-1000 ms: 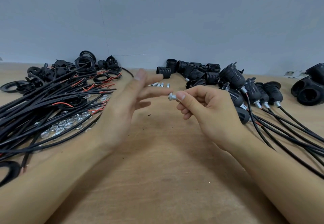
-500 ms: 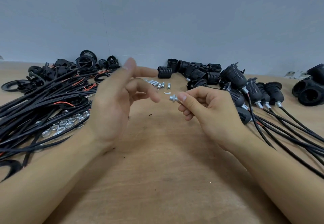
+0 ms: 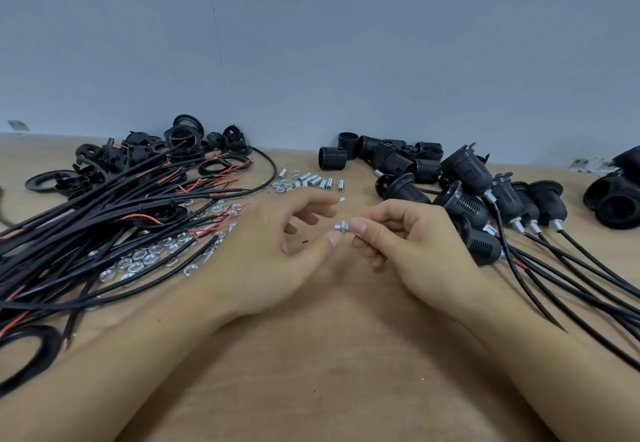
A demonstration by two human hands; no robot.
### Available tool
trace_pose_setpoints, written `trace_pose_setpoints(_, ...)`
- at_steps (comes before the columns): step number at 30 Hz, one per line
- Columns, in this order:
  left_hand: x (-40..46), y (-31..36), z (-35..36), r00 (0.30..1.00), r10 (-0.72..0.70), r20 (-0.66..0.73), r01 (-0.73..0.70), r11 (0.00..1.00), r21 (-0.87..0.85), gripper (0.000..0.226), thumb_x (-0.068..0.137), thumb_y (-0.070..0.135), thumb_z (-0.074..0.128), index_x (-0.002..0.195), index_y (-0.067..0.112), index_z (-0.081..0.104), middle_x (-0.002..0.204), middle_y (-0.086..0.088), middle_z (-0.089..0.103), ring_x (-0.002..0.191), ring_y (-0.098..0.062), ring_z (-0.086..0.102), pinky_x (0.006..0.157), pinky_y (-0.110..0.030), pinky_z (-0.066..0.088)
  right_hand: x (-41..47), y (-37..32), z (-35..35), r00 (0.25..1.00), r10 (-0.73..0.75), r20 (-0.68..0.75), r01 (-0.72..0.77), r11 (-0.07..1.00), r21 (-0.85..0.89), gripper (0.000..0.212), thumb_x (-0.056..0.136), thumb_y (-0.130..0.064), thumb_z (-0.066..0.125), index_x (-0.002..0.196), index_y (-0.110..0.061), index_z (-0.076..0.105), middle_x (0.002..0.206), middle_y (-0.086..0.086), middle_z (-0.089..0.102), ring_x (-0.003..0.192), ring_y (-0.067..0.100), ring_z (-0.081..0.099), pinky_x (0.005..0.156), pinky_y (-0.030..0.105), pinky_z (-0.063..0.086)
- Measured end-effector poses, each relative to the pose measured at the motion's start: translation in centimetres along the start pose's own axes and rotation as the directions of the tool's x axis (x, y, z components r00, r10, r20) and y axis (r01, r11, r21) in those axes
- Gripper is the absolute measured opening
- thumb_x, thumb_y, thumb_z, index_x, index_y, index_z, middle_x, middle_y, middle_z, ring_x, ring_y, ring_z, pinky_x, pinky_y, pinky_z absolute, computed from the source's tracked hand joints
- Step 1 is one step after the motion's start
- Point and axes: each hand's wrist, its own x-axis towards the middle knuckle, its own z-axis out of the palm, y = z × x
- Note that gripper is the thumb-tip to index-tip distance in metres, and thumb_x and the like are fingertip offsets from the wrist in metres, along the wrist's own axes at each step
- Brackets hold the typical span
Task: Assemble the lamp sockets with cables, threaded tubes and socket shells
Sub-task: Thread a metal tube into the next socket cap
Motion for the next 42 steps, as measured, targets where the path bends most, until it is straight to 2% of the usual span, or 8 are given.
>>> trace_pose_setpoints(6, -0.1, 0.8, -0.3, 0.993, 0.117, -0.021, -0.119, 0.979, -0.163, 0.029, 0.084, 0.022, 0.065, 0.112, 0.02, 0.068, 0.099, 0.01, 0.074, 0.096, -0.014, 0.068, 0.086, -0.038, 0.052, 0.0, -0.1, -0.2, 0.999, -0.038, -0.024, 0.037, 0.999, -0.03, 0.01, 0.089, -0.016, 0.07, 0.079, -0.015, 0.073, 0.068, 0.004, 0.07, 0.057, 0.009, 0.06, 0.054, 0.023, 0.054)
trace_pose_setpoints(9, -0.1, 1.0, -0.6, 0.978, 0.169, -0.123, -0.196, 0.949, -0.248, 0.019, 0.087, 0.013, 0.062, 0.104, 0.014, 0.068, 0.08, 0.003, 0.075, 0.081, -0.017, 0.068, 0.08, -0.028, 0.051, 0.1, 0.0, -0.3, 0.999, -0.008, -0.044, 0.007, 1.0, -0.026, 0.011, 0.089, -0.018, 0.07, 0.079, -0.013, 0.073, 0.066, 0.003, 0.07, 0.057, 0.009, 0.059, 0.054, 0.024, 0.054)
trace_pose_setpoints(15, -0.1, 0.2, 0.1, 0.989, 0.107, -0.106, -0.11, 0.994, -0.02, 0.017, 0.084, 0.023, 0.064, 0.099, 0.026, 0.071, 0.085, 0.014, 0.071, 0.084, -0.005, 0.063, 0.079, -0.028, 0.049, 0.1, 0.2, -0.3, 0.999, 0.018, -0.036, -0.02, 0.999, -0.043, 0.012, 0.089, -0.02, 0.07, 0.078, -0.017, 0.072, 0.066, 0.0, 0.07, 0.054, 0.005, 0.058, 0.053, 0.021, 0.052)
trace_pose_setpoints(24, 0.0, -0.5, 0.0, 0.978, 0.209, -0.01, -0.204, 0.963, 0.175, 0.013, 0.087, 0.025, 0.063, 0.091, 0.022, 0.074, 0.082, 0.012, 0.07, 0.085, -0.009, 0.062, 0.078, -0.022, 0.045, 0.3, 0.7, -0.6, 0.997, -0.023, -0.08, 0.002, 0.969, -0.248, 0.01, 0.087, -0.02, 0.073, 0.078, -0.023, 0.069, 0.068, -0.001, 0.07, 0.062, 0.018, 0.065, 0.065, 0.043, 0.059)
trace_pose_setpoints(28, 3.6, -2.3, -1.5, 0.997, 0.078, -0.017, -0.07, 0.953, 0.295, 0.011, 0.091, 0.029, 0.063, 0.086, 0.026, 0.073, 0.081, 0.014, 0.069, 0.082, -0.004, 0.062, 0.077, -0.027, 0.046, 0.3, 0.8, -0.6, 0.996, -0.044, -0.075, 0.021, 0.959, -0.283, 0.011, 0.086, -0.017, 0.073, 0.078, -0.023, 0.068, 0.068, -0.003, 0.067, 0.056, 0.007, 0.056, 0.066, 0.04, 0.058)
trace_pose_setpoints(31, 8.8, -5.2, -3.9, 0.997, -0.082, 0.005, 0.071, 0.882, 0.466, 0.012, 0.09, 0.031, 0.062, 0.09, 0.024, 0.071, 0.087, 0.009, 0.07, 0.087, -0.015, 0.065, 0.082, -0.032, 0.05, 0.4, 0.8, -0.6, 0.997, -0.04, -0.059, 0.02, 0.95, -0.313, 0.01, 0.087, -0.017, 0.072, 0.08, -0.023, 0.068, 0.069, -0.006, 0.066, 0.058, 0.005, 0.056, 0.066, 0.039, 0.057)
trace_pose_setpoints(38, 17.2, -13.5, -7.1, 0.913, -0.363, -0.184, 0.388, 0.642, 0.661, 0.05, 0.093, 0.033, 0.058, 0.132, 0.004, 0.049, 0.129, -0.026, 0.046, 0.114, -0.045, 0.051, 0.092, -0.045, 0.044, 0.5, 1.0, -0.6, 0.997, -0.076, -0.031, 0.062, 0.942, -0.33, 0.01, 0.086, -0.019, 0.073, 0.079, -0.024, 0.068, 0.07, -0.009, 0.065, 0.058, 0.003, 0.054, 0.06, 0.022, 0.051)
trace_pose_setpoints(42, 18.3, -15.7, -5.5, 0.891, -0.43, -0.144, 0.384, 0.547, 0.744, 0.049, 0.094, 0.046, 0.056, 0.131, 0.014, 0.05, 0.133, -0.02, 0.049, 0.12, -0.046, 0.048, 0.099, -0.051, 0.041, 0.5, 1.2, -0.7, 0.997, -0.069, -0.039, 0.053, 0.946, -0.32, 0.01, 0.086, -0.022, 0.074, 0.079, -0.026, 0.068, 0.073, -0.015, 0.065, 0.057, 0.001, 0.052, 0.057, 0.014, 0.043)
